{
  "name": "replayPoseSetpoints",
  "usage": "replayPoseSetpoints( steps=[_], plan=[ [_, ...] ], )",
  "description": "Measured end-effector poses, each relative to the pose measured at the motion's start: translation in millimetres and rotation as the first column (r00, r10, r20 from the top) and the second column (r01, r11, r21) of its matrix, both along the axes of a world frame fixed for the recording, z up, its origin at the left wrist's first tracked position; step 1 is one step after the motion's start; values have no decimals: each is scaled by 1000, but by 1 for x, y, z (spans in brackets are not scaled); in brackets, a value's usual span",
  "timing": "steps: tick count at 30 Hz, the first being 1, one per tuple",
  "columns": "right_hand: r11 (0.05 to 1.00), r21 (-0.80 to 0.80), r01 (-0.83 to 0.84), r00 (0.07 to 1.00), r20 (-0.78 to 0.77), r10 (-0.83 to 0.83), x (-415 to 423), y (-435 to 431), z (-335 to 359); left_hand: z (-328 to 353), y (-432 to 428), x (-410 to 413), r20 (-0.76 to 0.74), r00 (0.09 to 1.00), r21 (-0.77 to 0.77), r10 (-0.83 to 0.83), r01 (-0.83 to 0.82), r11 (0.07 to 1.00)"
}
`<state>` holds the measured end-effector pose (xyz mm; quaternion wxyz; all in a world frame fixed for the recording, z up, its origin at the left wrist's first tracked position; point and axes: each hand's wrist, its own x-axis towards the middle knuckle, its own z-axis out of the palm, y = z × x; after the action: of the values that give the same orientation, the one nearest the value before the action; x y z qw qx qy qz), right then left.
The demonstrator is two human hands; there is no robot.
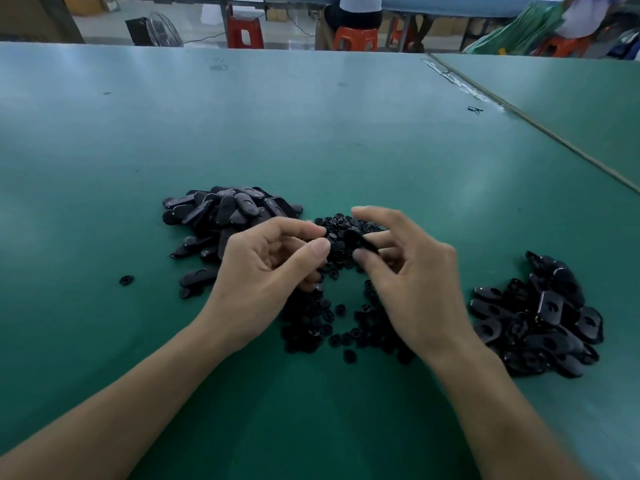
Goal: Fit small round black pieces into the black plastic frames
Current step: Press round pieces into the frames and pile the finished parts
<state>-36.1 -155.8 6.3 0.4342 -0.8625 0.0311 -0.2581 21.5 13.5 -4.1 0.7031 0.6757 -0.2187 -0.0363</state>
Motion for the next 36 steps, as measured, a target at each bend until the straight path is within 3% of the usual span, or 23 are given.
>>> replayPoseSetpoints(
  steps=[4, 9, 19, 26, 29, 33, 36],
  plan=[
    [992, 16, -122, 992, 37, 122, -1, 16, -4, 2, -2, 0, -15, 1000, -6, -1, 1, 1000],
    [989, 2, -148, 982, 122, 146, -3, 20, -3, 0, -1, 1, 9, 1000, 15, 15, -15, 1000],
    [993, 101, -63, 997, -47, 68, -2, 13, -3, -2, 1, 4, 1, 999, -67, 50, -50, 996],
    [974, 224, -43, 997, -47, 55, 1, 13, -2, -2, 0, 4, -9, 999, -79, 51, -51, 996],
    [994, 105, 13, 997, -81, -5, -1, 12, -4, -4, 0, 7, -7, 998, -87, 68, -68, 994],
    [958, -287, -25, 972, -230, -44, -2, 12, -5, -4, -2, 9, -25, 995, -114, 100, -102, 988],
    [922, -381, -67, 956, -289, -50, -3, 12, -4, -5, -1, 10, -24, 995, -115, 97, -100, 988]
  ],
)
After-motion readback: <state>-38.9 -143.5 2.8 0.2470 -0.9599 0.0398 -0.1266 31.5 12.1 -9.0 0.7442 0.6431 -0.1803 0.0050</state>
